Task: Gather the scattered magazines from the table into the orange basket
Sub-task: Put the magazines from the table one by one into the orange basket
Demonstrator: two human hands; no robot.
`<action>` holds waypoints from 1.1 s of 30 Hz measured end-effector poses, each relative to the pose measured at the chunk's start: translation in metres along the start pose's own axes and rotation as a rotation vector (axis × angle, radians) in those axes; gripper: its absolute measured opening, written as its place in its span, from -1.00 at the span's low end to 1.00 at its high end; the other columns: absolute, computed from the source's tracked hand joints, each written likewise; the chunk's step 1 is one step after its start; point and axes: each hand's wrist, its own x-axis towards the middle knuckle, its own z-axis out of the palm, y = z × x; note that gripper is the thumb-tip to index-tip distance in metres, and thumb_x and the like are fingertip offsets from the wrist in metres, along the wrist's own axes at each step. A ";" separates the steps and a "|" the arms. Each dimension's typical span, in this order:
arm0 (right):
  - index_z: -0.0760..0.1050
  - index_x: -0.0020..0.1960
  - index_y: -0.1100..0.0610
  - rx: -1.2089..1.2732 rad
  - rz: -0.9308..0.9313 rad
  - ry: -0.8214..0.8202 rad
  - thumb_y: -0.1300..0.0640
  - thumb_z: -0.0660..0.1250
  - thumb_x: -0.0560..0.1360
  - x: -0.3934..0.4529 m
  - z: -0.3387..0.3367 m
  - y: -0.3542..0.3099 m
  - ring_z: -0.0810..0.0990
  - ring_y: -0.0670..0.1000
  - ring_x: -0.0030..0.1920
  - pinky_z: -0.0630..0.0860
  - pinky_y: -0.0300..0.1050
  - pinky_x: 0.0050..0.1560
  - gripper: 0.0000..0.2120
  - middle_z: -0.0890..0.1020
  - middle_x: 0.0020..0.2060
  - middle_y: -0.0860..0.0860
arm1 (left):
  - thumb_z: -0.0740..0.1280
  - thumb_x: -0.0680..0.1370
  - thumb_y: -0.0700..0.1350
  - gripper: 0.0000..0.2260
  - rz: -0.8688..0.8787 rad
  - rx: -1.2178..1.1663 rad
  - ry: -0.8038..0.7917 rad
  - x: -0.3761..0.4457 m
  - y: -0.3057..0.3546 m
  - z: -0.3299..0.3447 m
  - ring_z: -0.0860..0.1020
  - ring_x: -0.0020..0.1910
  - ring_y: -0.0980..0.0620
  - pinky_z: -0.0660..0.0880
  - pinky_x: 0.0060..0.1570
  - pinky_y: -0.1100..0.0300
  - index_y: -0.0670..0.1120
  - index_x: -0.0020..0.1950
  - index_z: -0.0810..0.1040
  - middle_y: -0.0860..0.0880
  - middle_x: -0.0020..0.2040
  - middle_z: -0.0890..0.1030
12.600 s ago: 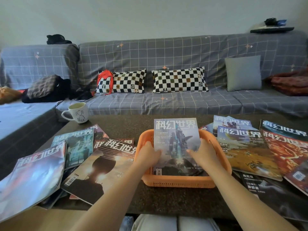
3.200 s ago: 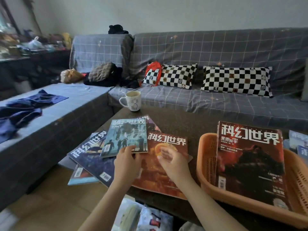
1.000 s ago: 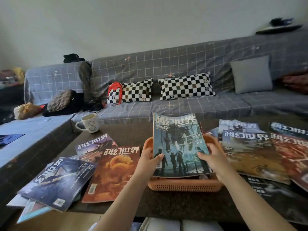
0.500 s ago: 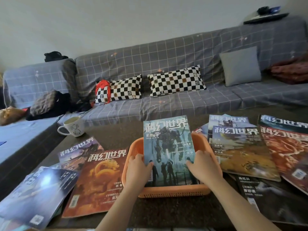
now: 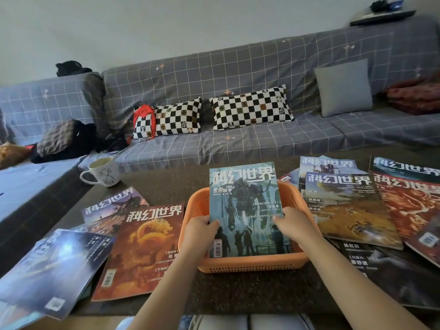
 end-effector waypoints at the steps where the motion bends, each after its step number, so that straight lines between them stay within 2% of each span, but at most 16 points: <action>1: 0.15 0.46 0.24 0.007 0.000 0.000 0.06 0.12 0.60 0.000 -0.001 0.000 0.59 0.05 0.02 0.50 -0.10 -0.04 -0.51 0.55 0.18 0.14 | 0.26 0.58 -0.03 -0.83 -0.027 -0.032 -0.006 0.000 0.001 0.000 0.67 -0.27 0.10 0.65 -0.22 0.12 0.08 -0.12 0.63 0.09 -0.28 0.70; 3: 0.16 0.46 0.24 0.041 -0.001 -0.002 0.08 0.10 0.61 -0.001 -0.001 -0.001 0.58 0.01 -0.07 0.48 -0.11 -0.09 -0.53 0.55 0.12 0.11 | 0.25 0.57 -0.03 -0.84 -0.080 -0.091 -0.044 0.000 0.004 0.001 0.67 -0.28 0.13 0.60 -0.36 0.23 0.05 -0.08 0.63 0.09 -0.27 0.70; 5: 0.11 0.48 0.22 0.090 -0.002 -0.012 0.08 0.10 0.61 -0.002 0.000 -0.002 0.56 0.06 0.10 0.49 -0.04 0.06 -0.51 0.52 0.18 0.10 | 0.26 0.58 -0.03 -0.88 -0.110 -0.108 -0.110 -0.001 0.007 0.003 0.65 -0.28 0.18 0.49 -0.49 0.35 0.04 -0.04 0.60 0.11 -0.26 0.69; 9: 0.05 0.51 0.19 0.131 0.012 -0.052 0.06 0.13 0.61 -0.002 -0.001 -0.001 0.33 0.11 0.38 0.33 0.00 0.29 -0.46 0.30 0.43 0.11 | 0.28 0.58 -0.04 -0.82 -0.138 -0.140 -0.214 -0.002 0.011 -0.001 0.62 -0.17 0.20 0.42 -0.39 0.31 0.00 0.15 0.56 0.12 -0.13 0.68; 11: 0.05 0.50 0.19 0.166 0.011 -0.064 0.02 0.16 0.59 -0.003 -0.002 -0.001 0.23 0.10 0.44 0.25 0.02 0.34 -0.43 0.20 0.48 0.09 | 0.27 0.58 -0.04 -0.78 -0.140 -0.168 -0.232 -0.005 0.012 -0.003 0.64 -0.15 0.17 0.44 -0.36 0.29 -0.02 0.20 0.55 0.10 -0.10 0.69; 13: 0.07 0.49 0.20 0.178 0.009 -0.050 -0.01 0.20 0.57 -0.006 -0.003 -0.003 0.28 0.09 0.41 0.29 0.00 0.31 -0.40 0.23 0.47 0.08 | 0.25 0.58 -0.06 -0.78 -0.111 -0.193 -0.198 -0.010 0.013 -0.002 0.66 -0.22 0.19 0.48 -0.42 0.33 -0.03 0.20 0.54 0.09 -0.13 0.70; 16: 0.10 0.49 0.21 0.040 -0.077 0.106 -0.02 0.22 0.56 -0.019 -0.005 -0.009 0.55 -0.07 0.01 0.48 -0.23 -0.04 -0.39 0.48 0.24 0.03 | 0.21 0.59 -0.08 -0.71 0.052 -0.146 -0.050 -0.018 0.013 -0.005 0.64 -0.22 0.23 0.52 -0.41 0.35 -0.02 0.30 0.47 0.10 0.01 0.66; 18: 0.15 0.48 0.15 0.007 -0.202 0.256 0.01 0.24 0.55 -0.030 -0.002 -0.017 0.54 -0.20 -0.30 0.45 -0.39 -0.37 -0.43 0.52 -0.09 -0.07 | 0.22 0.59 -0.08 -0.64 0.161 -0.126 0.068 -0.025 0.009 -0.015 0.57 -0.12 0.33 0.49 -0.30 0.38 0.01 0.40 0.39 0.12 0.15 0.58; 20: 0.18 0.47 0.09 0.097 -0.303 0.260 0.03 0.24 0.55 -0.040 0.008 -0.032 0.45 -0.22 -0.53 0.34 -0.42 -0.57 -0.46 0.53 -0.15 -0.10 | 0.24 0.59 -0.08 -0.65 0.224 -0.122 0.165 -0.030 0.001 -0.030 0.51 0.03 0.34 0.46 -0.17 0.41 0.01 0.39 0.40 0.11 0.21 0.55; 21: 0.20 0.46 0.06 0.147 -0.342 0.231 0.02 0.24 0.55 -0.046 0.014 -0.042 0.47 -0.25 -0.52 0.32 -0.46 -0.54 -0.48 0.57 -0.04 -0.08 | 0.25 0.59 -0.07 -0.68 0.227 -0.126 0.194 -0.032 -0.004 -0.038 0.51 0.12 0.24 0.49 -0.07 0.33 0.02 0.36 0.43 0.09 0.23 0.55; 23: 0.25 0.43 0.00 0.192 -0.418 0.176 0.01 0.24 0.55 -0.056 0.031 -0.062 0.59 -0.25 -0.08 0.35 -0.45 -0.20 -0.53 0.48 0.28 -0.02 | 0.25 0.59 -0.07 -0.73 0.191 -0.164 0.217 -0.038 -0.016 -0.054 0.56 0.13 0.06 0.55 -0.02 0.17 0.04 0.29 0.47 0.06 0.20 0.58; 24: 0.27 0.42 -0.01 0.211 -0.456 0.152 0.01 0.25 0.55 -0.061 0.041 -0.073 0.54 -0.14 0.15 0.36 -0.40 -0.07 -0.54 0.43 0.34 -0.04 | 0.25 0.58 -0.08 -0.74 0.173 -0.179 0.226 -0.040 -0.023 -0.062 0.58 0.08 0.01 0.57 -0.05 0.14 0.04 0.27 0.47 0.06 0.16 0.59; 25: 0.28 0.41 -0.01 0.234 -0.491 0.125 0.02 0.26 0.54 -0.065 0.051 -0.083 0.49 -0.08 0.24 0.36 -0.38 0.00 -0.55 0.42 0.35 -0.06 | 0.25 0.58 -0.09 -0.75 0.159 -0.188 0.238 -0.042 -0.030 -0.070 0.60 0.02 0.01 0.58 -0.12 0.16 0.06 0.25 0.48 0.09 0.12 0.59; 28: 0.33 0.39 -0.02 0.279 -0.570 0.043 0.03 0.27 0.53 -0.074 0.084 -0.108 0.43 -0.13 0.27 0.34 -0.39 0.09 -0.57 0.45 0.33 -0.10 | 0.26 0.57 -0.13 -0.81 0.112 -0.200 0.305 -0.047 -0.051 -0.095 0.61 -0.23 0.09 0.52 -0.41 0.25 0.10 0.14 0.50 0.12 -0.03 0.61; 31: 0.38 0.35 -0.04 0.307 -0.606 -0.026 0.03 0.29 0.52 -0.078 0.114 -0.130 0.43 -0.22 0.17 0.31 -0.53 -0.07 -0.60 0.49 0.28 -0.12 | 0.27 0.55 -0.17 -0.83 0.064 -0.215 0.372 -0.051 -0.071 -0.119 0.62 -0.35 0.21 0.54 -0.46 0.29 0.05 0.09 0.51 0.12 -0.18 0.61; 33: 0.40 0.33 -0.06 0.309 -0.632 -0.097 0.02 0.30 0.52 -0.079 0.135 -0.146 0.45 -0.22 0.13 0.34 -0.49 -0.05 -0.61 0.51 0.25 -0.13 | 0.27 0.55 -0.14 -0.83 0.044 -0.192 0.420 -0.053 -0.088 -0.136 0.59 -0.31 0.27 0.46 -0.44 0.37 0.02 0.12 0.53 0.17 -0.17 0.59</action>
